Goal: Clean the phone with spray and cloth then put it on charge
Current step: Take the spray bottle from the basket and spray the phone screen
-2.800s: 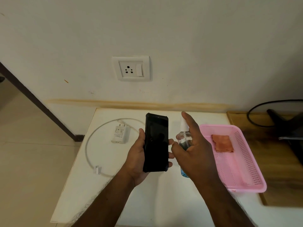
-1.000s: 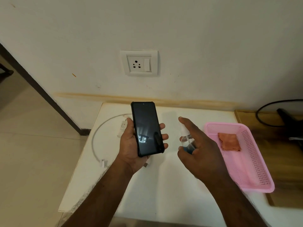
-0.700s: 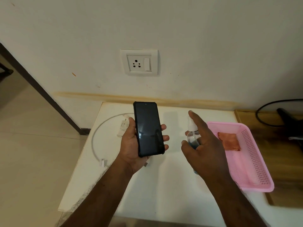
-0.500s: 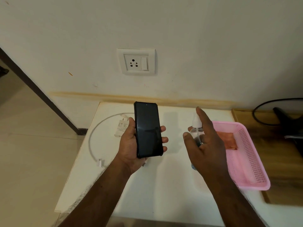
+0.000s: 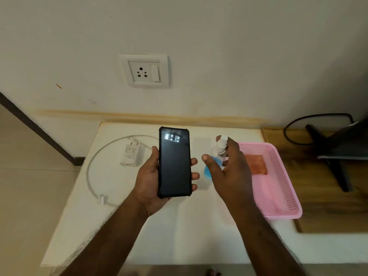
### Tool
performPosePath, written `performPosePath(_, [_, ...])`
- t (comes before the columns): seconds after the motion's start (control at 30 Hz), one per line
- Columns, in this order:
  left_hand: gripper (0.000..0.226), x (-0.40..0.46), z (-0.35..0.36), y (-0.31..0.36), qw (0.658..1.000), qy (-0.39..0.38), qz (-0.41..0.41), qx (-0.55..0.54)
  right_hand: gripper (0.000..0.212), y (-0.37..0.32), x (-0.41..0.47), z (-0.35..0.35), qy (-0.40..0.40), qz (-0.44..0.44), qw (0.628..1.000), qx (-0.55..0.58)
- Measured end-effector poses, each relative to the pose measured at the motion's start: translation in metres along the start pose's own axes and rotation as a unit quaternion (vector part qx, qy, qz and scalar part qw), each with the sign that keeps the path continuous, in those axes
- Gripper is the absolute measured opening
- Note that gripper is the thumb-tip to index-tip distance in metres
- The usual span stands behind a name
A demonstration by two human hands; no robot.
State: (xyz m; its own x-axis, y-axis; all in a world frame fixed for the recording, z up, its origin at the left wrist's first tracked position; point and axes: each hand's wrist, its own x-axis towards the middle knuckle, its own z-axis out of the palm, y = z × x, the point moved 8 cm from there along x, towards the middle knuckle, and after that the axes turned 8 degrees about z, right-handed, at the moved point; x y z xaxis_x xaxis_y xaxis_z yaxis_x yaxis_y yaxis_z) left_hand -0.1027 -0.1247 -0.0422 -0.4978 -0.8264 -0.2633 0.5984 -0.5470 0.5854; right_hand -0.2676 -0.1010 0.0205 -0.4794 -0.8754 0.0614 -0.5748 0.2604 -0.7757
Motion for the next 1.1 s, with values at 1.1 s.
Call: performPosePath(1.1, [0.073, 0.0, -0.012, 0.005, 1.0, 0.027, 0.011, -0.005, 0.073, 0.038, 0.017, -0.063, 0.025, 0.08, 0.996, 0.006])
